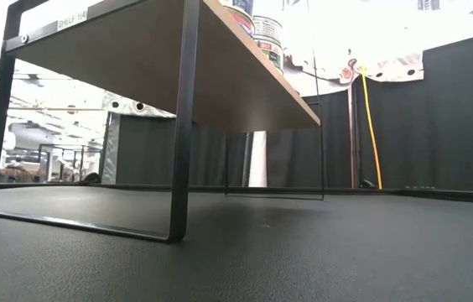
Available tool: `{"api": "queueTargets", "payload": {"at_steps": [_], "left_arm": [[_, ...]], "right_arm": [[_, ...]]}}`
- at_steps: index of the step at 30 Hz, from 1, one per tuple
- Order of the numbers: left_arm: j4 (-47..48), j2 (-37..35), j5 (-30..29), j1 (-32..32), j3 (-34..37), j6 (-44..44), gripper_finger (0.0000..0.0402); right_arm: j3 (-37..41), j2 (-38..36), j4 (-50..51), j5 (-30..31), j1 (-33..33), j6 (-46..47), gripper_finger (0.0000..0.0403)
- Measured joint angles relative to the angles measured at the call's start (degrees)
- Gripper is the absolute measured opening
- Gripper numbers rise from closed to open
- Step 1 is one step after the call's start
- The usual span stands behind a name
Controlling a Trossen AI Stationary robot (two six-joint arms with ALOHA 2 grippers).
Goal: Stack canned seafood by type on shelf
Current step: Stack the blue tuna can on top of the other blue tuna cans on the shelf
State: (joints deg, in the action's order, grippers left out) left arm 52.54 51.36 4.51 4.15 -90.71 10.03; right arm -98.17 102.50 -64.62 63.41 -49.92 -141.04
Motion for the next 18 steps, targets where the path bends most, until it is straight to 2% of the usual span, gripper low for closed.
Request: {"api": "queueTargets", "payload": {"at_steps": [5, 11, 14, 18], "left_arm": [[-8.05, -3.69, 0.17, 3.59, 9.37, -0.07, 0.0279], [-18.89, -8.21, -1.71, 9.03, 21.08, 1.62, 0.0279], [-23.23, -9.51, -3.22, 11.47, 25.55, 1.65, 0.0279], [-27.62, -9.67, -5.31, 13.37, 27.58, 1.40, 0.0279]], "right_arm": [[0.00, 0.02, -3.34, 2.52, -0.39, 4.51, 0.0199], [0.08, -0.88, -7.26, 4.52, -3.26, 2.97, 0.0199], [0.11, -4.34, -7.15, 4.59, -6.03, 2.77, 0.0199], [-0.09, -10.70, -5.10, 4.12, -8.93, 2.90, 0.0199]]}}
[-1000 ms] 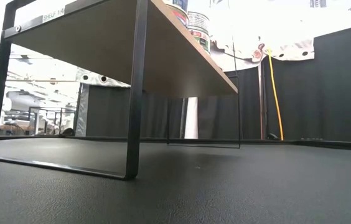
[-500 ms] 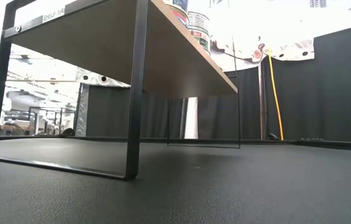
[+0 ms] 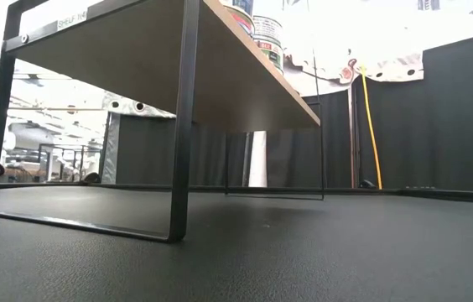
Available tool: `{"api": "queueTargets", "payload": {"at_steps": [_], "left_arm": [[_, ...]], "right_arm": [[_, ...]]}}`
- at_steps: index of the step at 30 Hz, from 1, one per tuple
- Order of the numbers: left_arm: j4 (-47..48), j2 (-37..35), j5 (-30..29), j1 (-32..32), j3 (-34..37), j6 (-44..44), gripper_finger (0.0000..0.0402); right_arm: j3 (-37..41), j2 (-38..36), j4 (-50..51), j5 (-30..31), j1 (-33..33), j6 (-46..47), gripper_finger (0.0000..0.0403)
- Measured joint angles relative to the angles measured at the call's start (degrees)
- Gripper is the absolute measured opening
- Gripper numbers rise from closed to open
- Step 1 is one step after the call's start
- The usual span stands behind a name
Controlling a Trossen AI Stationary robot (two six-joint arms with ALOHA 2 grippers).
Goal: Stack canned seafood by type on shelf
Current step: Stack the blue tuna can on top of the other blue tuna cans on the shelf
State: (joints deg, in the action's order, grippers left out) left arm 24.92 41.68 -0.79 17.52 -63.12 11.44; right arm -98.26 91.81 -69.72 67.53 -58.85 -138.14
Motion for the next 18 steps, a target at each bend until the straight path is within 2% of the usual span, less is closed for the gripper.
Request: {"api": "queueTargets", "payload": {"at_steps": [6, 12, 16, 18], "left_arm": [[-2.03, 0.91, -2.58, 2.42, 0.12, -0.85, 0.0279], [-1.91, 2.39, -9.34, 5.10, 1.23, -1.47, 0.0279], [-2.81, 2.76, -13.37, 5.49, 1.41, -3.59, 0.0279], [-4.37, 2.78, -13.61, 5.49, 1.41, -4.80, 0.0279]], "right_arm": [[0.25, -4.86, 5.15, 2.53, 0.20, 8.31, 0.0199], [2.38, -2.39, 5.85, 2.56, 2.80, 10.07, 0.0199], [4.86, -0.84, 6.97, -1.93, 7.82, 11.77, 0.0199], [5.16, -0.06, 11.46, -4.73, 11.31, 14.95, 0.0199]]}}
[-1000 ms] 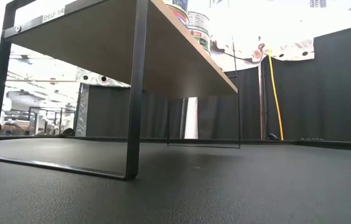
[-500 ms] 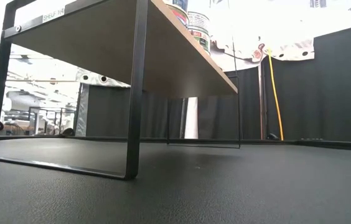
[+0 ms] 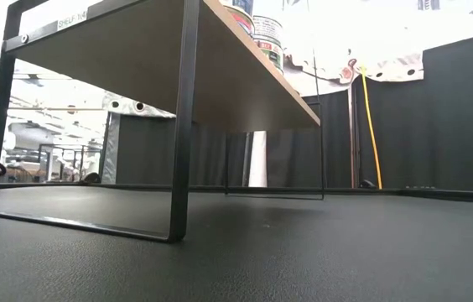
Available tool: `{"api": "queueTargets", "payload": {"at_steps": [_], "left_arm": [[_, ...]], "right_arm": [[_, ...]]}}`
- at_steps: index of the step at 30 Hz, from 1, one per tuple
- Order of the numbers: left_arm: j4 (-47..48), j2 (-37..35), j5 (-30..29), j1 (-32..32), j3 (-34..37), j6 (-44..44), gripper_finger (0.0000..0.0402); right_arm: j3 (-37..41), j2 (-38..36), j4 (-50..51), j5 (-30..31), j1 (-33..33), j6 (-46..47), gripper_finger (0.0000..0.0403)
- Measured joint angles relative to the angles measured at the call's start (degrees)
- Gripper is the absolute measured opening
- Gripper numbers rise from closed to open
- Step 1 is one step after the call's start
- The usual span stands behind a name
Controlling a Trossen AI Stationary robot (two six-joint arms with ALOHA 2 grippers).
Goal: Stack canned seafood by type on shelf
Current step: Stack the blue tuna can on top of the other blue tuna cans on the shelf
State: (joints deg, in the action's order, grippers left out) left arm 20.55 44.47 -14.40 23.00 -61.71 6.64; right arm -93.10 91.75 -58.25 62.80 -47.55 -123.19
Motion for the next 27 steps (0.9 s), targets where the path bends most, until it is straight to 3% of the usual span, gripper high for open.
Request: {"api": "queueTargets", "payload": {"at_steps": [5, 7, 16, 27], "left_arm": [[-1.63, -0.07, 0.92, 0.01, 0.00, -1.47, 0.0279], [-0.89, -0.09, 1.73, 0.02, 0.00, -1.43, 0.0279], [2.26, -1.74, 2.21, 0.04, -0.01, 0.55, 0.0279], [7.59, -4.48, -2.05, 0.04, -0.04, 2.04, 0.0279]], "right_arm": [[0.04, 2.03, 12.56, -10.97, 7.08, 6.91, 0.0199], [0.04, 2.86, 14.88, -12.79, 9.48, 9.12, 0.0199], [0.04, 7.19, 24.69, -2.69, 15.57, 14.38, 0.0199], [0.04, 8.08, 35.54, 2.11, 11.71, 20.96, 0.0199]]}}
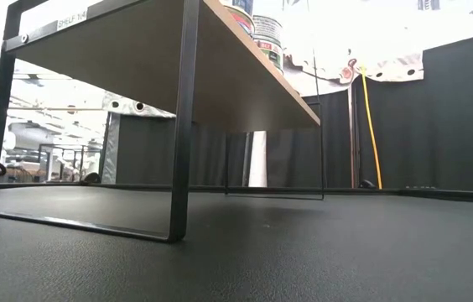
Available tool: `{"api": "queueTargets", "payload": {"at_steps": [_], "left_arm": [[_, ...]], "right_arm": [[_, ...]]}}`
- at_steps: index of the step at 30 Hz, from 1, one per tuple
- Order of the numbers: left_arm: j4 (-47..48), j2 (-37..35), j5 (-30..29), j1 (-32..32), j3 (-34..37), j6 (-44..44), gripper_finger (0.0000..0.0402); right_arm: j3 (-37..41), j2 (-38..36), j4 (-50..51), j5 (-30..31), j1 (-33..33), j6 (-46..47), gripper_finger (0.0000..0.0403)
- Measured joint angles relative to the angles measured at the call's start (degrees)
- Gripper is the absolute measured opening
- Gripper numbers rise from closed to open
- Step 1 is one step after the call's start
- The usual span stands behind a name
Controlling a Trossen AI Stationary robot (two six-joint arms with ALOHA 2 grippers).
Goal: Stack canned seafood by type on shelf
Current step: Stack the blue tuna can on top of the other blue tuna cans on the shelf
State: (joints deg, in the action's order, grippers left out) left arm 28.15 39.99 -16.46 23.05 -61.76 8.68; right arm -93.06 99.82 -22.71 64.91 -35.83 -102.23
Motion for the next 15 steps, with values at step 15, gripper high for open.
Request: {"api": "queueTargets", "payload": {"at_steps": [15], "left_arm": [[-2.15, 0.75, -1.22, -0.02, -0.02, -0.06, 0.0279]], "right_arm": [[0.00, -5.02, 25.88, -1.52, -1.23, 29.58, 0.0199]]}}
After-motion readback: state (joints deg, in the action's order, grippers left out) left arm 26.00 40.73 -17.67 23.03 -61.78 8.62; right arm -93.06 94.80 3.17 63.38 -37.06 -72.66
